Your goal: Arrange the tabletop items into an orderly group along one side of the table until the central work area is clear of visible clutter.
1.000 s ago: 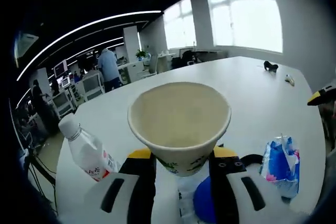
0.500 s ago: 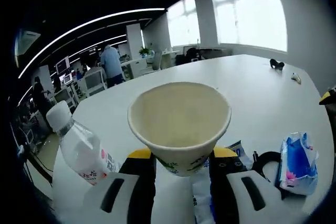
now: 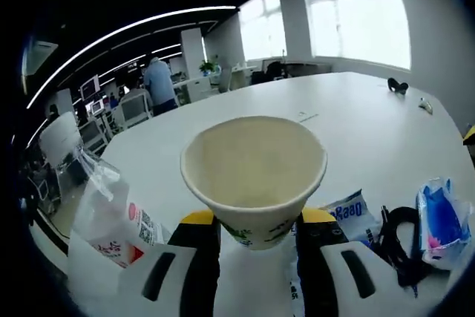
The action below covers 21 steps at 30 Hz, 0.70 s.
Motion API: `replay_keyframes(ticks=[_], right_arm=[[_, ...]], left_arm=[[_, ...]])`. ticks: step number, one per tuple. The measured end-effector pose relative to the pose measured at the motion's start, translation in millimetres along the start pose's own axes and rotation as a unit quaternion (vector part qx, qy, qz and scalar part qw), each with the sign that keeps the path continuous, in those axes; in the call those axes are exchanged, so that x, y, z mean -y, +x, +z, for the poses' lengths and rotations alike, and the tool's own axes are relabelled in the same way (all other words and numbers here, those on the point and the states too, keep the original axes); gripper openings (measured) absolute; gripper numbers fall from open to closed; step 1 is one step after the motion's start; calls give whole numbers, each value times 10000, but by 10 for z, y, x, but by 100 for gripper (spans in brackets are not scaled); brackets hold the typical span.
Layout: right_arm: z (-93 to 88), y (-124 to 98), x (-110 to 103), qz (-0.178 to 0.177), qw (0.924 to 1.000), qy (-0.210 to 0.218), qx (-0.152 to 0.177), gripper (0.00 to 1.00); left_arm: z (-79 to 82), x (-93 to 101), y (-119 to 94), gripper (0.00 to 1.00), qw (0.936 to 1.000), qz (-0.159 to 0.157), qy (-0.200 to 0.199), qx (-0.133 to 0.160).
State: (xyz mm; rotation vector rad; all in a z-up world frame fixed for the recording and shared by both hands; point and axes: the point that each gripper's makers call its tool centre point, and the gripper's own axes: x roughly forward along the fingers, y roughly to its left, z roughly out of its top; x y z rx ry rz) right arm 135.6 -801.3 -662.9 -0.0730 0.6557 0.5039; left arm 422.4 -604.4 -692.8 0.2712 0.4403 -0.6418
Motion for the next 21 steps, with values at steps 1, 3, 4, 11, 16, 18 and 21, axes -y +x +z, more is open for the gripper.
replay_keyframes(ticks=[1, 3, 4, 11, 16, 18, 21], right_arm=[[9, -7, 27, -43, 10000, -26, 9, 96], [35, -21, 63, -66, 10000, -11, 30, 96], [44, -24, 80, -83, 10000, -7, 36, 96], [86, -44, 193, -208, 9998, 10, 64, 96], [73, -40, 219, -217, 9998, 24, 36, 95], [65, -37, 222, -214, 9998, 23, 20, 95], [47, -28, 229, -198, 9998, 16, -6, 95]], left_arm=[[-19, -6, 3, 38, 10000, 14, -18, -24], [-70, -44, 41, 38, 9999, 56, -90, -67], [-83, -61, 53, 38, 9999, 76, -113, -71], [-183, -101, 115, 38, 9996, 107, -194, -189], [-249, -115, 149, 38, 9995, 96, -107, -296], [-283, -117, 162, 38, 9993, 90, -79, -348], [-321, -84, 147, 38, 9991, 102, 16, -404]])
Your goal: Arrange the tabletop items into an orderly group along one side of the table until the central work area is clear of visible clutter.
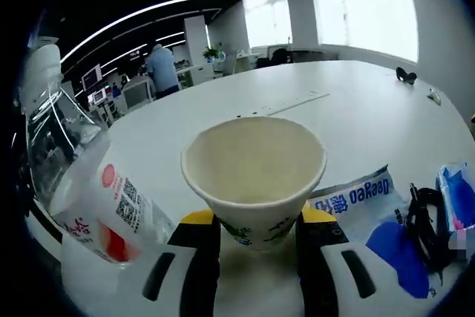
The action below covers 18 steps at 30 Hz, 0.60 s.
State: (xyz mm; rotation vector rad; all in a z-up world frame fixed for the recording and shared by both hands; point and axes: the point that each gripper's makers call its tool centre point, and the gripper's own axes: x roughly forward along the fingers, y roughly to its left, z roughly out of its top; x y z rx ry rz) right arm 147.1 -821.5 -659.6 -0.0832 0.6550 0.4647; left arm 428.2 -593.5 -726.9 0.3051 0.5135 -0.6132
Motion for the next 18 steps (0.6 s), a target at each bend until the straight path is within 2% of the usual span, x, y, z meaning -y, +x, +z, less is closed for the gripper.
replay_keyframes(ticks=[2, 6, 8, 18], right_arm=[[-13, 3, 2, 7, 10000, -42, -41, 95], [-18, 12, 10, 30, 9999, -94, -75, 95], [-14, 16, 27, 24, 9999, -89, -81, 95], [-52, 43, 27, 56, 9999, -11, -120, 95]], left_arm=[[-35, -3, 16, 38, 10000, -8, 46, -19], [-54, -52, 33, 38, 9998, 47, -187, -10], [-68, -54, 45, 38, 9999, 54, -162, -22], [-47, 0, 30, 37, 9989, 74, -464, 21]])
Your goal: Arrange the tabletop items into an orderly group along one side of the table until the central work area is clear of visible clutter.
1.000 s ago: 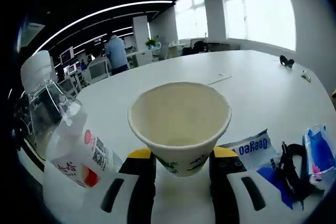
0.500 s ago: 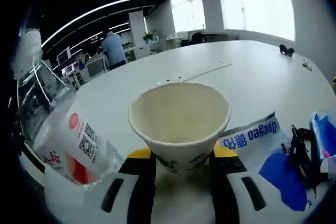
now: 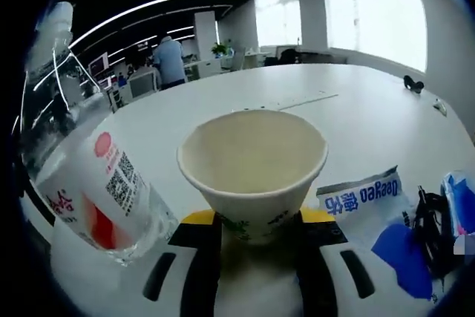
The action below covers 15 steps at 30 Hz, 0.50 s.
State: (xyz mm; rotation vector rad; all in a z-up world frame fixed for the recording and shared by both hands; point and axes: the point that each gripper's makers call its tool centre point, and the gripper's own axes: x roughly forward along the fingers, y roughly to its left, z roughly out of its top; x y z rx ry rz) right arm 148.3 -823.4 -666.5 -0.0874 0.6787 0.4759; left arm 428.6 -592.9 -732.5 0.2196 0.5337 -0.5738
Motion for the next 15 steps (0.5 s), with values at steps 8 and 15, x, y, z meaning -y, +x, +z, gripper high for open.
replay_keyframes(ticks=[8, 15], right_arm=[[-11, 4, -19, 27, 10000, 33, 17, 94], [-21, -22, -8, 11, 10000, 39, 12, 94]], left_arm=[[3, 24, -48, 37, 9999, 80, -73, -23], [-12, 20, -63, 36, 9995, 99, -290, -31]])
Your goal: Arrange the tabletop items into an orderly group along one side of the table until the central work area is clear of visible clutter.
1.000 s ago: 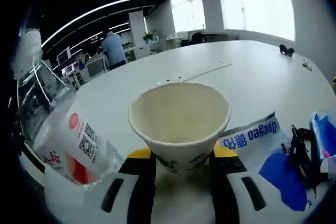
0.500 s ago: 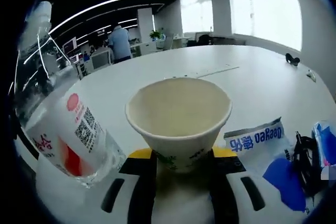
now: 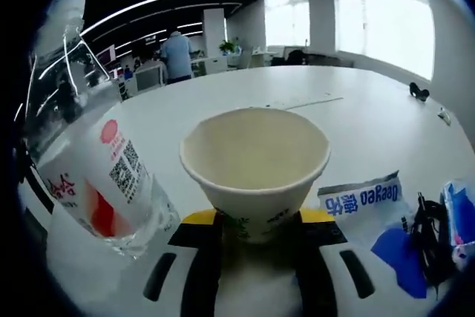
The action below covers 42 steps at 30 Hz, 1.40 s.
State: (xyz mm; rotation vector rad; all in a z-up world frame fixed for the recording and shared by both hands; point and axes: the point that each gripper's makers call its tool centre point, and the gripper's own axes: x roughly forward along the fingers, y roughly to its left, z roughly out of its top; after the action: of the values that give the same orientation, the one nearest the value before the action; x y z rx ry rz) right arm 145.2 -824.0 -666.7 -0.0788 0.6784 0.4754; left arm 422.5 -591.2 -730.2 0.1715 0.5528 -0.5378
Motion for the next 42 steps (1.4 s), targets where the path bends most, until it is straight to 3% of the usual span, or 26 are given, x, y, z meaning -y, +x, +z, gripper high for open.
replay_keyframes(ticks=[8, 11, 20, 33, 42], right_arm=[[-16, -48, 17, -23, 10000, 10, 6, 94], [5, -68, 24, -29, 10000, 1, 45, 94], [50, -93, 44, -7, 9999, -36, 123, 94], [-91, -193, 57, -11, 10000, -58, 26, 93], [-13, -177, 4, 60, 9999, -102, 101, 93]], left_arm=[[-15, -1, -5, 36, 9999, -16, -66, -78], [2, 39, -45, 34, 9998, -68, 204, -61], [-18, 6, -94, 36, 9998, -27, 143, -160], [-58, -19, -97, 34, 9996, 178, -62, -193], [-52, -7, -210, 39, 9996, 209, -53, -198]])
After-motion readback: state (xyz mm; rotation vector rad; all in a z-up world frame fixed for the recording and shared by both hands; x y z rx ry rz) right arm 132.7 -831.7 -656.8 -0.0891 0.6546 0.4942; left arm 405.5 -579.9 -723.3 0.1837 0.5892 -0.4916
